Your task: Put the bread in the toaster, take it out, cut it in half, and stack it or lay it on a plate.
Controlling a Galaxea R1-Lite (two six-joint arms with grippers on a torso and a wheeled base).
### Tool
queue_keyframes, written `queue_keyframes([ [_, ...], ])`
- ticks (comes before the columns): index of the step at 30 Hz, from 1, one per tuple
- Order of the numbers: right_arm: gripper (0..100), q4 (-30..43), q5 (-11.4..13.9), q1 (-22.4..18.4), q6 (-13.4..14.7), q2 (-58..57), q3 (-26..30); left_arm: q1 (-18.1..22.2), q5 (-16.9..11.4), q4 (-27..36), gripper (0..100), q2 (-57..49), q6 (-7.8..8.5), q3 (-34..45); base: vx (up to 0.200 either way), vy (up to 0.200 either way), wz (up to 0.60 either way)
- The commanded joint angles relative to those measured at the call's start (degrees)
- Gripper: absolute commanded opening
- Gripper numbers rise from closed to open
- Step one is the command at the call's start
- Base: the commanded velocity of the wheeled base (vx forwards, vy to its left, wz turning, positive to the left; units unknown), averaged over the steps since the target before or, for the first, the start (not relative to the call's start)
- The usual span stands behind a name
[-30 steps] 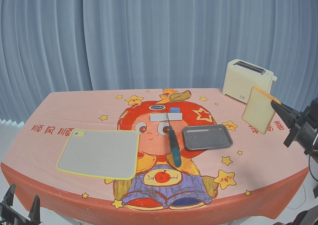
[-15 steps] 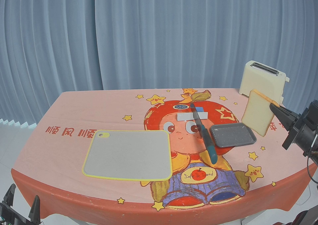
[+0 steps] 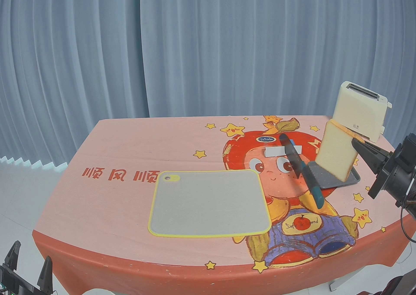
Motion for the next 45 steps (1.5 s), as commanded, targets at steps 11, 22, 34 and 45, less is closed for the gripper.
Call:
queue_keyframes([
  [11,0,0.0,0.0,0.0,0.0,0.1,0.2,0.0,0.1,0.0,100,-0.9,0.07,1.0,-0.036,0.0,0.0],
  [22,0,0.3,0.0,0.0,0.0,0.1,0.4,0.0,0.1,0.1,100,-0.9,0.07,1.0,-0.182,0.0,0.0],
  [34,0,0.3,0.3,0.0,-1.1,0.1,0.9,0.0,0.1,0.1,100,-0.9,-0.02,1.0,0.0,0.117,0.0],
  [45,0,0.3,0.5,0.0,-1.0,0.1,0.9,0.0,0.0,0.1,100,-0.9,-0.02,0.9,0.0,0.036,0.0],
])
